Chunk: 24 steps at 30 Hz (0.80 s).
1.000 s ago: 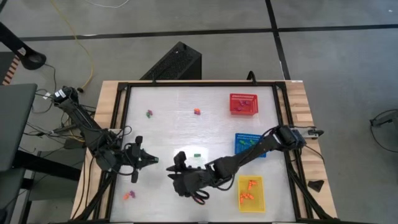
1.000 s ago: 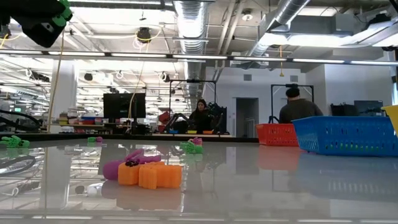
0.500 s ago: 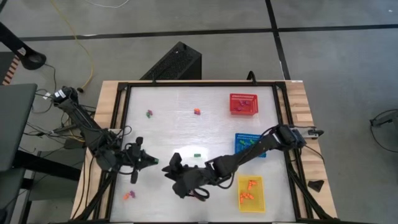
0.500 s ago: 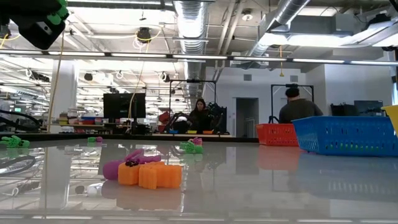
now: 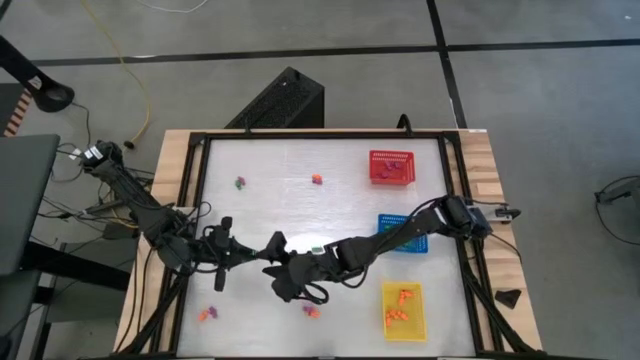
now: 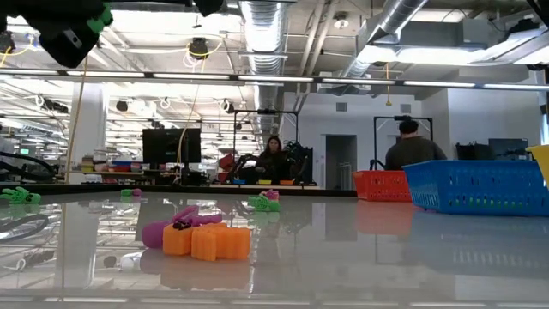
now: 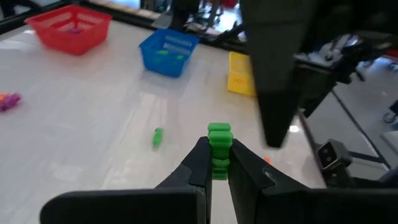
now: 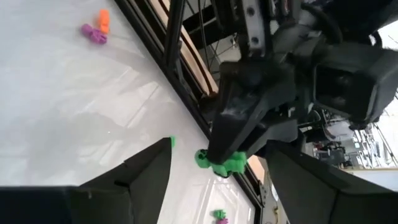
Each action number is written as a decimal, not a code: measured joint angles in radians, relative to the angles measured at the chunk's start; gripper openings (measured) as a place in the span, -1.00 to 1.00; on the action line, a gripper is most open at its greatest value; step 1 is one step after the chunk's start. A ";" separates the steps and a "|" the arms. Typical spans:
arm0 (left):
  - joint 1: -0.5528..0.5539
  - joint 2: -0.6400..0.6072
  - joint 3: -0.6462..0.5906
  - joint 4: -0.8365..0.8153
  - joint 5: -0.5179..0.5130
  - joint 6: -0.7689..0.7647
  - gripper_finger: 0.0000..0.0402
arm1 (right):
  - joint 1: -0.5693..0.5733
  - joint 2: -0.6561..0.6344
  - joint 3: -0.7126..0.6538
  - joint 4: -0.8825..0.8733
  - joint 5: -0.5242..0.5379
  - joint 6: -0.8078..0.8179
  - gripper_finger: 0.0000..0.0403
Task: Sort Halloween decoration
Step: Put the green skeleton toy into the blue basket
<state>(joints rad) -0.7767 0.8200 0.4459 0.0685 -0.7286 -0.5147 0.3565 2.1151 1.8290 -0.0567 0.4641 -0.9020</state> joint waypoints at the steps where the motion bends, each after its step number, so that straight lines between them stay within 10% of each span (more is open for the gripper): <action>1: 0.000 0.000 0.000 0.018 0.008 0.014 -0.91 | -0.003 0.000 0.000 -0.002 0.000 0.000 0.46; 24: 0.061 0.000 0.001 0.064 0.036 0.074 -0.91 | -0.049 0.000 0.000 0.046 -0.090 -0.026 0.46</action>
<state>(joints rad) -0.7157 0.8200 0.4465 0.1329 -0.6925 -0.4409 0.3079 2.1150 1.8290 -0.0107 0.3737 -0.9282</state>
